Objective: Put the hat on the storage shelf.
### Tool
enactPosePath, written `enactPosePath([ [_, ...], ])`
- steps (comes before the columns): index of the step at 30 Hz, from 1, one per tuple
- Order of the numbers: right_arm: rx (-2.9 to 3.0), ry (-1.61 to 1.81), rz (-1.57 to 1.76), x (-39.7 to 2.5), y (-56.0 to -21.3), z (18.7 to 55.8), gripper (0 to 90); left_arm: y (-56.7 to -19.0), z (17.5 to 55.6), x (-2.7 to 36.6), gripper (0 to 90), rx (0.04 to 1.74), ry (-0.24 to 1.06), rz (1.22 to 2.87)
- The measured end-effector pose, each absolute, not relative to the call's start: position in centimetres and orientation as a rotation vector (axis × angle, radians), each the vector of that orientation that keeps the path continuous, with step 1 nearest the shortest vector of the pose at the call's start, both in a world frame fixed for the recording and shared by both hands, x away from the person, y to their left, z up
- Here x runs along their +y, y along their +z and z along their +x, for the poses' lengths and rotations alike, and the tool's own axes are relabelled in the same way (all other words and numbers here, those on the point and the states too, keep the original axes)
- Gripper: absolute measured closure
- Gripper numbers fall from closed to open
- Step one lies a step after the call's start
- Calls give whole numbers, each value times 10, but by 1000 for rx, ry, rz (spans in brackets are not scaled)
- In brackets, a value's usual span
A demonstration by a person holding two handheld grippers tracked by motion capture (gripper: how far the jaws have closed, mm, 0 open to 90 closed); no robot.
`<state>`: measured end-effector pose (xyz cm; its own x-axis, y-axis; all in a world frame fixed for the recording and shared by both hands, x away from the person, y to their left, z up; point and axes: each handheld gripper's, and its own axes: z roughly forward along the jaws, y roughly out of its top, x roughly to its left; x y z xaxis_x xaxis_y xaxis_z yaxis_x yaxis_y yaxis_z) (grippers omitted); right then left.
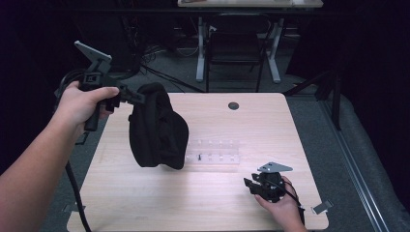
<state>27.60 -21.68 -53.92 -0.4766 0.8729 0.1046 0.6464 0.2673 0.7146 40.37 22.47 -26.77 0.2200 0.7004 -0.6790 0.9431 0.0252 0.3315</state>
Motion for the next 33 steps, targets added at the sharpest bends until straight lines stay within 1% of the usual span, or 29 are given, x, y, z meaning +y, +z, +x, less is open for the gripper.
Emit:
enactPosePath([
  [7, 2235, 1037, 1401, -217, -539, 276, 607, -268, 413, 215, 848, 1548, -405, 1726],
  [18, 2233, 1029, 1397, -218, -538, 276, 607, -270, 426, 199, 848, 1566, -371, 1700],
  [33, 2227, 1043, 1396, -221, -537, 276, 607, -275, 434, 180, 848, 1572, -366, 1715],
])
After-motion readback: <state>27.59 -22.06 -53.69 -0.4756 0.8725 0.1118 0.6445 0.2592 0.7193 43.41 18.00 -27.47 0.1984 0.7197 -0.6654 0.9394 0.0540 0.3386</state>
